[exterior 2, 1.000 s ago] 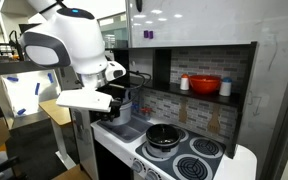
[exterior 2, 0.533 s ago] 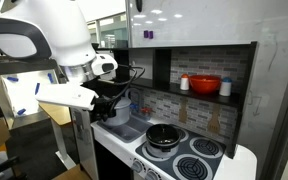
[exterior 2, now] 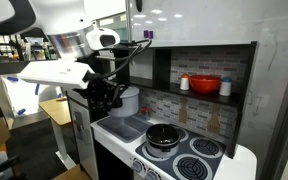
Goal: Take the pot and put it in the cabinet then close the door
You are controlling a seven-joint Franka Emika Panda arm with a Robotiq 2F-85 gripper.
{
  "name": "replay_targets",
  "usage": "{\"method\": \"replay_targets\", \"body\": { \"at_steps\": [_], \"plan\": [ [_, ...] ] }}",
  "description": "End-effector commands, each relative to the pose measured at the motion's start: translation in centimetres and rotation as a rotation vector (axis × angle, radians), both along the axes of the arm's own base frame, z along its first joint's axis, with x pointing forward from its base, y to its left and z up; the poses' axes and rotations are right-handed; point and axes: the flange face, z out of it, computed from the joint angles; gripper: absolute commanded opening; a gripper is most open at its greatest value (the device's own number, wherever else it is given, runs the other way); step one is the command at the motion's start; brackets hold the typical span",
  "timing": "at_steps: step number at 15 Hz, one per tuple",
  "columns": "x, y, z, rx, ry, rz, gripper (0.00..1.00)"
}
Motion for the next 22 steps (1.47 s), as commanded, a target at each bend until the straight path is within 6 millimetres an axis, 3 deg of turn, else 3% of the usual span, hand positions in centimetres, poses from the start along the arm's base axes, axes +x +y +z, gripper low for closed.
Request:
{"method": "replay_targets", "body": {
  "at_steps": [1,6,10,15,22],
  "plan": [
    [-1.1,0.5,3.1,-0.006,0.016,0.015,0.08],
    [-2.0,2.5,6.9,-0.008,-0.014,0.079,0.08],
    [-2.6,3.6,8.8,-0.015,-0.042,0.116,0.08],
    [-2.4,4.7,9.6,-0.028,-0.065,0.149,0.08],
    [-0.2,5.8,10.5,-0.056,-0.062,0.222,0.08]
  ]
}}
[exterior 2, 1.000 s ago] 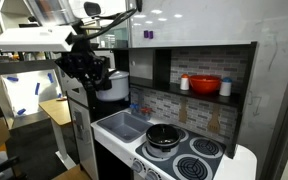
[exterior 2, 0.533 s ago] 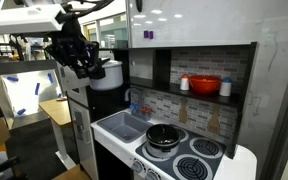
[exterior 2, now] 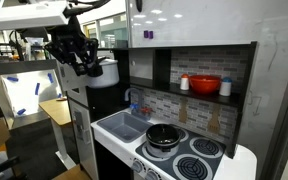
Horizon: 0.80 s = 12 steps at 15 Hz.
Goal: Take the pot and put it in the cabinet then close the door
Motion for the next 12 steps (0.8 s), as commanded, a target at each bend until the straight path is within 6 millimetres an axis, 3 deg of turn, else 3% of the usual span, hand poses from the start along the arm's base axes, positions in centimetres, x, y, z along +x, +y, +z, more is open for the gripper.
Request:
{"method": "replay_targets", "body": {
  "at_steps": [1,12],
  "plan": [
    [1.6,0.1,1.0,-0.011,-0.013,0.029,0.08],
    [7.0,-1.9,1.6,0.003,-0.015,0.061,0.08]
  ]
}}
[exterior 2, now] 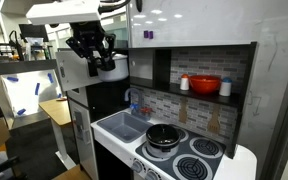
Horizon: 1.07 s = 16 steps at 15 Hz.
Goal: Take the pot and put it in the cabinet then close the door
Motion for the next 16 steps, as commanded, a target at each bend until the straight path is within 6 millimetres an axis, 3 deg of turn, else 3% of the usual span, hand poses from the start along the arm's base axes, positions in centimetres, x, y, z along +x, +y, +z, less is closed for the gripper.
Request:
{"method": "replay_targets", "body": {
  "at_steps": [1,16],
  "plan": [
    [2.7,-0.6,0.3,-0.006,-0.001,0.022,0.08],
    [9.5,-0.1,-0.9,-0.011,-0.016,0.096,0.08]
  ]
}}
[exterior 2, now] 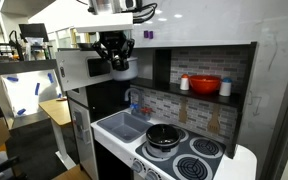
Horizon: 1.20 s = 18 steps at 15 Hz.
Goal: Take the pot and put it in the cabinet then close the door
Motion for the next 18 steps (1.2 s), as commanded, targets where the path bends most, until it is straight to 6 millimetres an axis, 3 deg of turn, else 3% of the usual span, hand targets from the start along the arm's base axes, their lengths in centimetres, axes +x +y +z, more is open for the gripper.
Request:
{"method": "replay_targets", "body": {
  "at_steps": [1,18],
  "plan": [
    [2.0,-0.1,-0.2,0.005,-0.021,0.025,0.08],
    [9.5,0.9,-2.0,-0.006,-0.013,0.067,0.08]
  ]
}}
